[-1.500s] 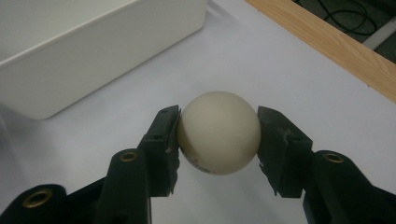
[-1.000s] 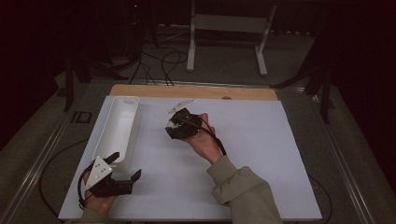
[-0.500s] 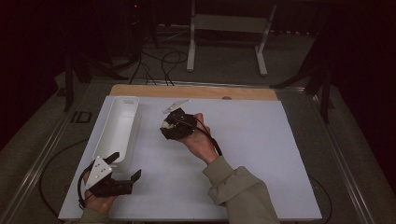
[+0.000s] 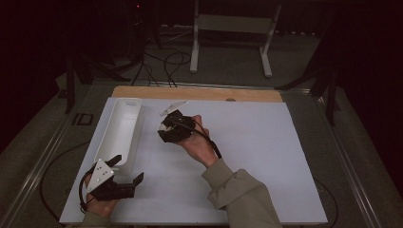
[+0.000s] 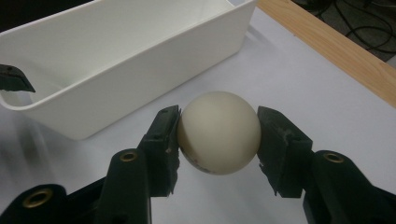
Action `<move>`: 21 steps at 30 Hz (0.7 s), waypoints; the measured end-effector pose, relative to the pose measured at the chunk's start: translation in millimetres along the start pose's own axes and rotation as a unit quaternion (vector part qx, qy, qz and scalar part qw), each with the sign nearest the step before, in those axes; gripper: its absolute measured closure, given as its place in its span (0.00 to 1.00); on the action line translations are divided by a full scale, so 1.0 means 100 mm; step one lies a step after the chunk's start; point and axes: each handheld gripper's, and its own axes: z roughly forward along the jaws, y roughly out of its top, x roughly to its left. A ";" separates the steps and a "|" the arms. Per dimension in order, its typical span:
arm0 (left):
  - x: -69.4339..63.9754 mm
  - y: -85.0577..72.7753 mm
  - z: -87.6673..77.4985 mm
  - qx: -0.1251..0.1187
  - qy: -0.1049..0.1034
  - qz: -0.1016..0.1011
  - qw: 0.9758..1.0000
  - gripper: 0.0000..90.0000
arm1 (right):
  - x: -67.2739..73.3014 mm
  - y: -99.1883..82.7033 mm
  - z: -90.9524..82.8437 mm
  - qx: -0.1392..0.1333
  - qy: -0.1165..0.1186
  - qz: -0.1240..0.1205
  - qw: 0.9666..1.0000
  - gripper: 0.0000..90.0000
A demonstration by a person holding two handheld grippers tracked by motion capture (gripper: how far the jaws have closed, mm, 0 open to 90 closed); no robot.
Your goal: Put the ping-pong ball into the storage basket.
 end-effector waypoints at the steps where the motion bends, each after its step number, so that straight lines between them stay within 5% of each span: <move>1: 0.00 0.00 0.00 0.000 0.000 0.000 1.000 0.01 | 0.01 0.01 0.01 -0.001 0.002 0.000 1.000 0.56; 21: 0.00 0.00 0.00 0.000 -0.001 -0.002 1.000 0.01 | 0.13 0.13 0.05 -0.005 0.012 -0.007 1.000 0.57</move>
